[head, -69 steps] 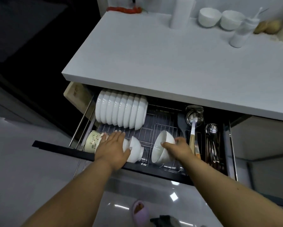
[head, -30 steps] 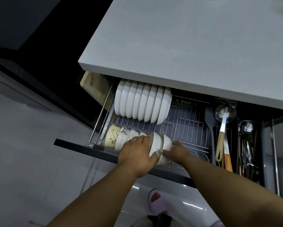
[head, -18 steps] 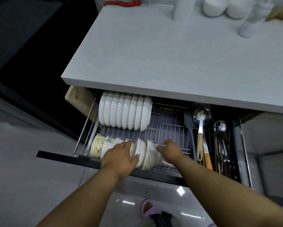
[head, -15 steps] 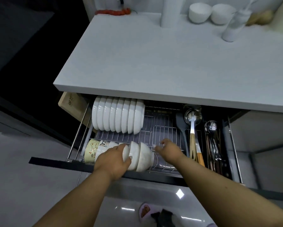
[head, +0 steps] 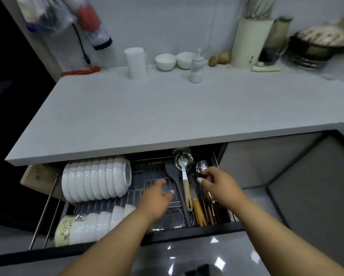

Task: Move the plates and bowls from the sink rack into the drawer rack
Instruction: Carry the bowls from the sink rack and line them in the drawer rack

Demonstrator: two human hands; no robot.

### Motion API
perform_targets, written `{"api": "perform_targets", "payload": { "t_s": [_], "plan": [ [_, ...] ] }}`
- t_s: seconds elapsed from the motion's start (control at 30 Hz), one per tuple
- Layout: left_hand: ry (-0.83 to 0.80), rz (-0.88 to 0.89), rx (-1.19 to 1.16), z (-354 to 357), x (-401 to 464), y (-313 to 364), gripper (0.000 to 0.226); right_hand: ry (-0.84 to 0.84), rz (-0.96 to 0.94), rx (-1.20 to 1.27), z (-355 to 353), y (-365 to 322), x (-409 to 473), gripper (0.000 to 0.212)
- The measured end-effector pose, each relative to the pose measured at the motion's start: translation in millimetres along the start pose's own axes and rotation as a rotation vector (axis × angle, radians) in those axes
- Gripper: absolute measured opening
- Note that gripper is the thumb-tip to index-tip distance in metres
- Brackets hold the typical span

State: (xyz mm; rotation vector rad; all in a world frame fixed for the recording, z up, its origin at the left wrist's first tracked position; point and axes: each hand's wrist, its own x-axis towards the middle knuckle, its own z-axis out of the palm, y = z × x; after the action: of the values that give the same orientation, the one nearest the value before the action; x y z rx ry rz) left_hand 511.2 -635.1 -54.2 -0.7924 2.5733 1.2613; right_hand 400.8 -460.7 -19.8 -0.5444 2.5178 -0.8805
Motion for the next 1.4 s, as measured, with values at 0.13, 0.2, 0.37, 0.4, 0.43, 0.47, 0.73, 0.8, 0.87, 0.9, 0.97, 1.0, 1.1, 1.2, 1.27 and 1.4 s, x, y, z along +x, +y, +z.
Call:
{"api": "perform_targets", "payload": {
  "t_s": [0.13,0.2,0.37,0.4,0.43,0.47,0.73,0.8,0.87,0.9,0.97,1.0,1.1,1.2,1.27,1.4],
  "plan": [
    [-0.023,0.078,-0.036,35,8,66,0.045,0.133,0.020,0.047,-64,36,-14,0.029],
    [-0.047,0.105,-0.035,58,13,96,0.045,0.183,0.033,0.059,-92,58,-22,0.031],
    [-0.095,0.183,0.047,114,23,160,0.038,0.287,0.080,0.102,-150,120,-42,0.029],
    [-0.109,0.197,0.058,125,25,172,0.033,0.307,0.090,0.112,-160,133,-45,0.028],
    [-0.114,0.208,0.070,137,28,184,0.027,0.326,0.099,0.118,-169,145,-48,0.026],
    [-0.114,0.219,0.082,148,30,195,0.020,0.345,0.109,0.122,-179,159,-51,0.025],
    [-0.150,0.387,0.250,248,40,285,0.041,0.491,0.236,0.121,-258,263,-87,0.019],
    [-0.183,0.434,0.279,274,39,307,0.043,0.528,0.299,0.137,-278,289,-99,0.021],
    [-0.208,0.468,0.290,297,37,327,0.044,0.584,0.358,0.160,-295,314,-111,0.026],
    [-0.219,0.485,0.294,308,36,336,0.043,0.619,0.382,0.166,-303,325,-117,0.027],
    [-0.248,0.511,0.301,327,33,353,0.041,0.674,0.431,0.194,-317,346,-129,0.026],
    [-0.261,0.524,0.308,335,31,360,0.039,0.692,0.456,0.209,-322,355,-134,0.026],
    [-0.271,0.588,0.301,355,32,379,0.029,0.736,0.524,0.240,-331,375,-149,0.024],
    [-0.256,0.649,0.271,373,43,397,0.022,0.769,0.573,0.263,-337,389,-161,0.024],
    [-0.227,0.690,0.283,387,53,411,0.024,0.785,0.604,0.277,-343,398,-167,0.023],
    [-0.199,0.790,0.301,413,66,448,0.043,0.837,0.674,0.306,-358,420,-173,0.020]
  ]
}}
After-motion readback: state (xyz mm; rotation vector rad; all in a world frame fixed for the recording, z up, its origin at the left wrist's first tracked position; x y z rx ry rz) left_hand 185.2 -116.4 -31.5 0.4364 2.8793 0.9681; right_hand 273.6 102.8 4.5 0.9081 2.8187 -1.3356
